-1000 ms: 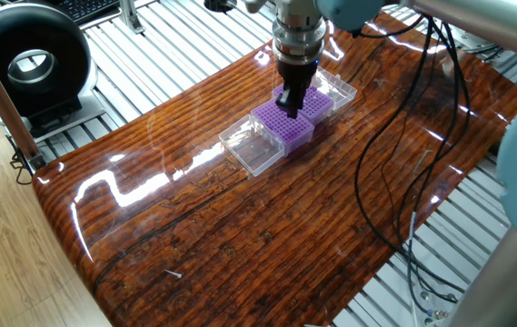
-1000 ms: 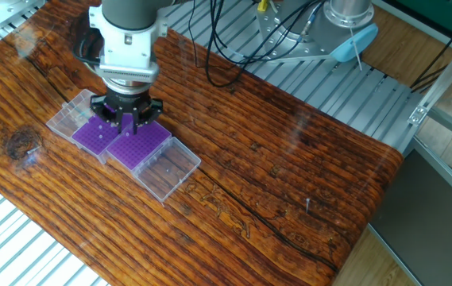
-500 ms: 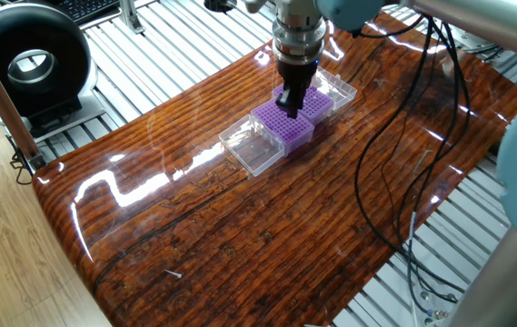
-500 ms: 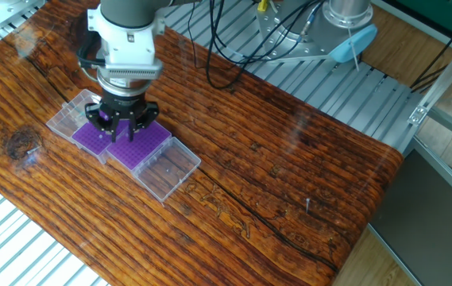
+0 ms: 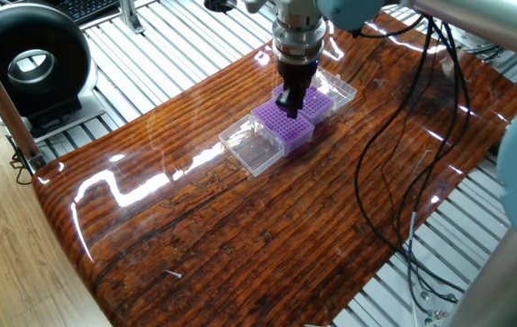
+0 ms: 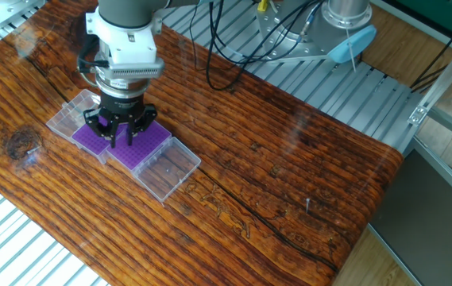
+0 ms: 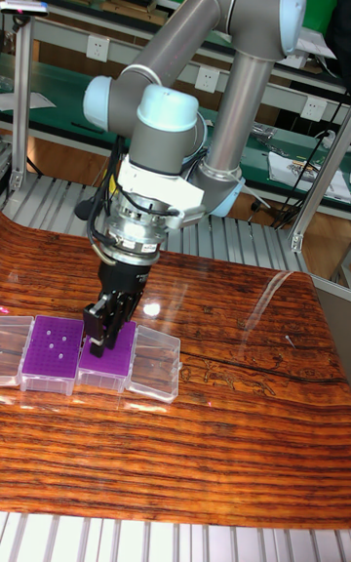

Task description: Transfer all small pipette tips from one holder to another

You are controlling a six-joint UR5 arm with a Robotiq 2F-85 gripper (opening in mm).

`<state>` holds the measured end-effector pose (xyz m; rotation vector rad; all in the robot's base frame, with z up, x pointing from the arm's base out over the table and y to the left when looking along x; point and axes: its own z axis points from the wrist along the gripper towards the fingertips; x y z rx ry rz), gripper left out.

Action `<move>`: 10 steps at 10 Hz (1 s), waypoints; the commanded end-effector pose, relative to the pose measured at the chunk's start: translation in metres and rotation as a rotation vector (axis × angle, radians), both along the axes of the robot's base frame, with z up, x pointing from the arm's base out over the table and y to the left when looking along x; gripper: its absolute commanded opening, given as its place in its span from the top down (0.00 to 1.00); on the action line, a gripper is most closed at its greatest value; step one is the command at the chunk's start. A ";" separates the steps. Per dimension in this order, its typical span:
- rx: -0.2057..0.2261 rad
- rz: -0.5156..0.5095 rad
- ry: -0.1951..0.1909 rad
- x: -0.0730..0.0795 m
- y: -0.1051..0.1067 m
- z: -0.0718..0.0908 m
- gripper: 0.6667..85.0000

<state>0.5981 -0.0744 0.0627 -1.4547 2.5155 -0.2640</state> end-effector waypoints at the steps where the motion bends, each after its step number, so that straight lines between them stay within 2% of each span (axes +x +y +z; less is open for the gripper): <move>1: 0.046 -0.010 0.002 -0.001 0.006 -0.004 0.61; 3: 0.041 -0.049 0.046 -0.013 0.002 -0.008 0.61; 5: 0.042 -0.062 0.066 -0.019 0.001 -0.010 0.61; 9: 0.062 -0.026 0.080 -0.024 0.001 -0.018 0.56; 10: 0.056 -0.026 0.084 -0.027 0.000 -0.018 0.55</move>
